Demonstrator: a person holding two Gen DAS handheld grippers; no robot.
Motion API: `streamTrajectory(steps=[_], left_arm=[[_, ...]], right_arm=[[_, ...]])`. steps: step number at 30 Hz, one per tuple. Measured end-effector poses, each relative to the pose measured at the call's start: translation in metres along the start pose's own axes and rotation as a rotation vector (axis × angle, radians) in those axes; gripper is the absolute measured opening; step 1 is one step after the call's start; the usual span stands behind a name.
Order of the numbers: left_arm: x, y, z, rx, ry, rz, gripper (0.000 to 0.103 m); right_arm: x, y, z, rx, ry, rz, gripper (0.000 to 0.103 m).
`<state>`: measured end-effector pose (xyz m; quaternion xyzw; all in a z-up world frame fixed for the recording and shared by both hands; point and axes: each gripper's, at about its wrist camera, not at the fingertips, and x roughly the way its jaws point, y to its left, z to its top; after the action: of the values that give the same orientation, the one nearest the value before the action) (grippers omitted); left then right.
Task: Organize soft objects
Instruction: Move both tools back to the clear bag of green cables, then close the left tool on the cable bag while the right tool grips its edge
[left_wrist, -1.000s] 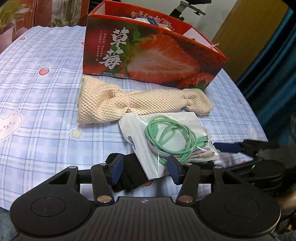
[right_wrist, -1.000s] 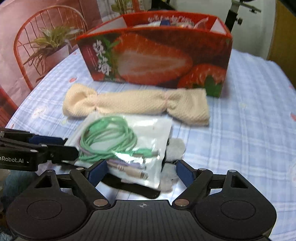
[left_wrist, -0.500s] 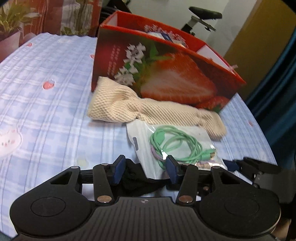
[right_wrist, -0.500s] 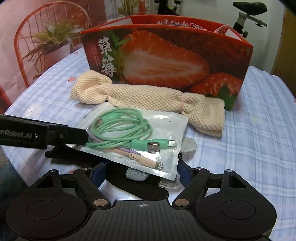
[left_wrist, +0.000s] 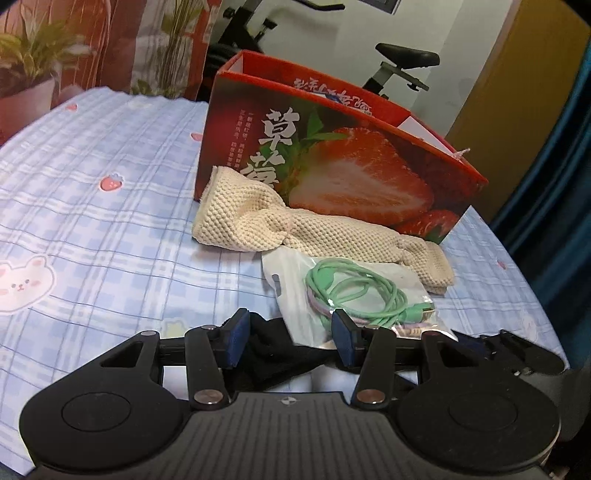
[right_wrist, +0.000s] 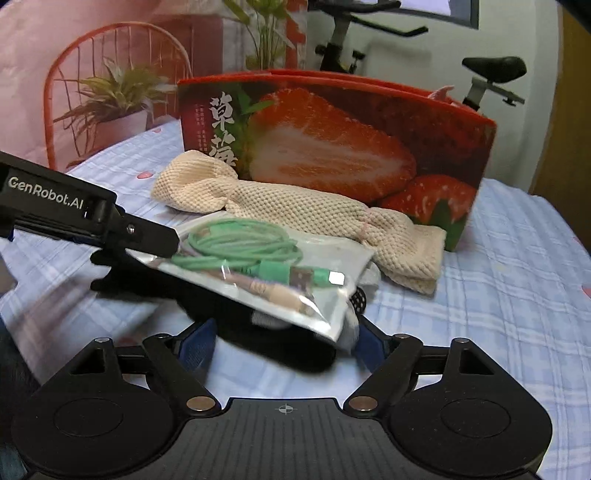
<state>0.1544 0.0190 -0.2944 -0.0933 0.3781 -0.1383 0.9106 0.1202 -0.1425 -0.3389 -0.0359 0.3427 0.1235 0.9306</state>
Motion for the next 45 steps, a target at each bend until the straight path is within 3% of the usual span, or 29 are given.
streamTrajectory(steps=[7, 15, 22, 28, 35, 41, 45], left_arm=[[-0.007, 0.001, -0.001, 0.006, -0.004, 0.003, 0.051], [-0.007, 0.000, -0.004, 0.024, -0.006, 0.004, 0.051], [-0.006, 0.000, -0.005, 0.023, 0.000, -0.001, 0.051], [-0.005, 0.000, -0.005, 0.024, 0.003, -0.002, 0.052], [-0.005, 0.003, -0.005, 0.001, 0.004, -0.012, 0.052], [0.000, 0.018, 0.011, -0.117, 0.021, -0.055, 0.052], [0.013, 0.021, 0.025, -0.132, 0.040, -0.072, 0.052]], right_arm=[[-0.015, -0.021, 0.004, 0.137, -0.033, -0.002, 0.078], [-0.034, -0.016, 0.010, 0.108, -0.165, -0.017, 0.078], [-0.012, -0.025, 0.015, 0.170, -0.134, -0.026, 0.065], [-0.011, -0.019, 0.005, 0.113, -0.110, -0.005, 0.059], [-0.010, -0.021, 0.001, 0.116, -0.102, 0.018, 0.058], [-0.010, -0.023, 0.001, 0.134, -0.100, 0.028, 0.056], [-0.010, -0.023, 0.000, 0.142, -0.101, 0.033, 0.056]])
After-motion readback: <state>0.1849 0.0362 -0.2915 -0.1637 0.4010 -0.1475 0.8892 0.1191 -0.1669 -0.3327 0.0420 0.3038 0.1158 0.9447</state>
